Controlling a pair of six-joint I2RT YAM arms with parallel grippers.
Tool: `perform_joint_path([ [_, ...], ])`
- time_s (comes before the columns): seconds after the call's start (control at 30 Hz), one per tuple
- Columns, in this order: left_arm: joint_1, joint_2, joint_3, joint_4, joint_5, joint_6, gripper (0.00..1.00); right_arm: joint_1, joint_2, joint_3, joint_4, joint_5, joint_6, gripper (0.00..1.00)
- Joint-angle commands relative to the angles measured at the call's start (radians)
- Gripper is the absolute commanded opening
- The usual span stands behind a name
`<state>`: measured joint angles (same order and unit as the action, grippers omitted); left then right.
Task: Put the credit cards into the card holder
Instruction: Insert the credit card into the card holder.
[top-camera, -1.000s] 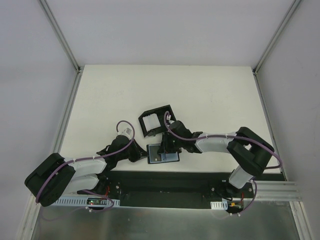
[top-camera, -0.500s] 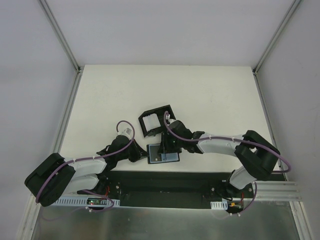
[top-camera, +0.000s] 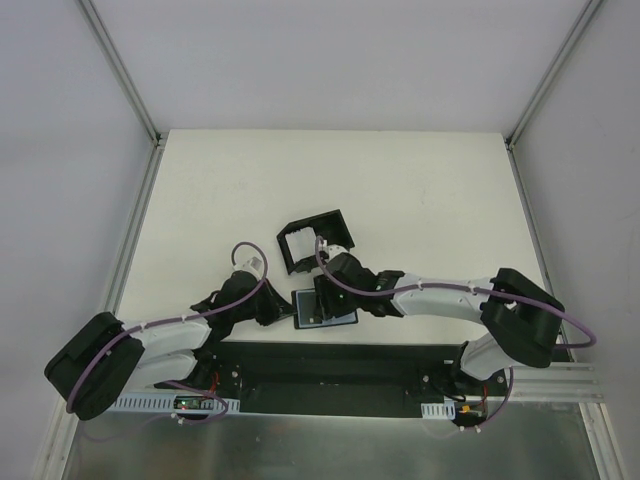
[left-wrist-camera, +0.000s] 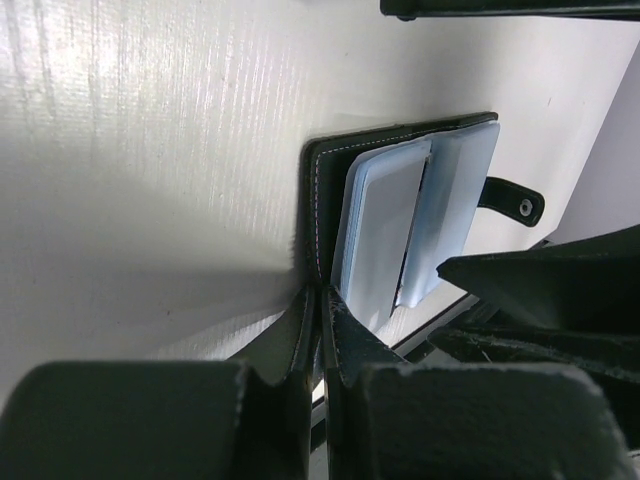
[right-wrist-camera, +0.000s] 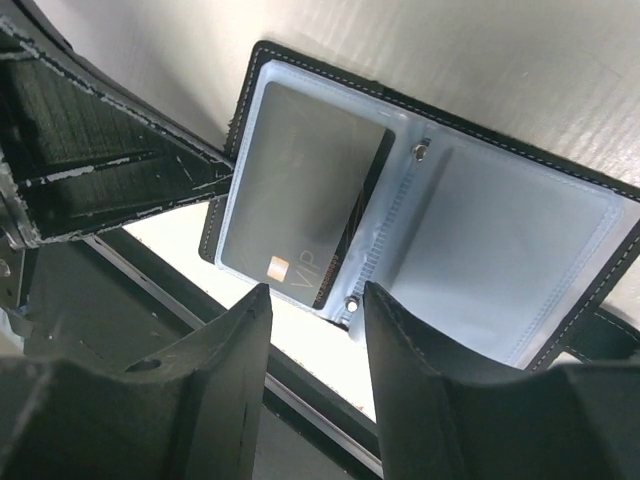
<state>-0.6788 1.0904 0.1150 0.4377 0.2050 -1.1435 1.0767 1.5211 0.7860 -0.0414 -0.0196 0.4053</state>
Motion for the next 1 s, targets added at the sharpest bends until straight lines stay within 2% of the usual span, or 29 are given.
perform_joint_path([
  [0.0, 0.005, -0.033, -0.006, -0.056, 0.002, 0.011, 0.0, 0.049, -0.027, 0.039, -0.028, 0.096, -0.034, 0.45],
  [0.23, 0.005, -0.06, -0.005, -0.079, -0.01, 0.008, 0.0, 0.129, -0.035, 0.035, -0.048, 0.171, -0.074, 0.47],
  [0.53, 0.005, -0.081, -0.008, -0.086, -0.013, 0.01, 0.0, 0.201, 0.037, 0.108, -0.104, 0.253, -0.14, 0.51],
  [0.97, 0.005, -0.083, -0.008, -0.09, -0.016, 0.007, 0.0, 0.253, 0.135, 0.173, -0.149, 0.262, -0.191, 0.54],
])
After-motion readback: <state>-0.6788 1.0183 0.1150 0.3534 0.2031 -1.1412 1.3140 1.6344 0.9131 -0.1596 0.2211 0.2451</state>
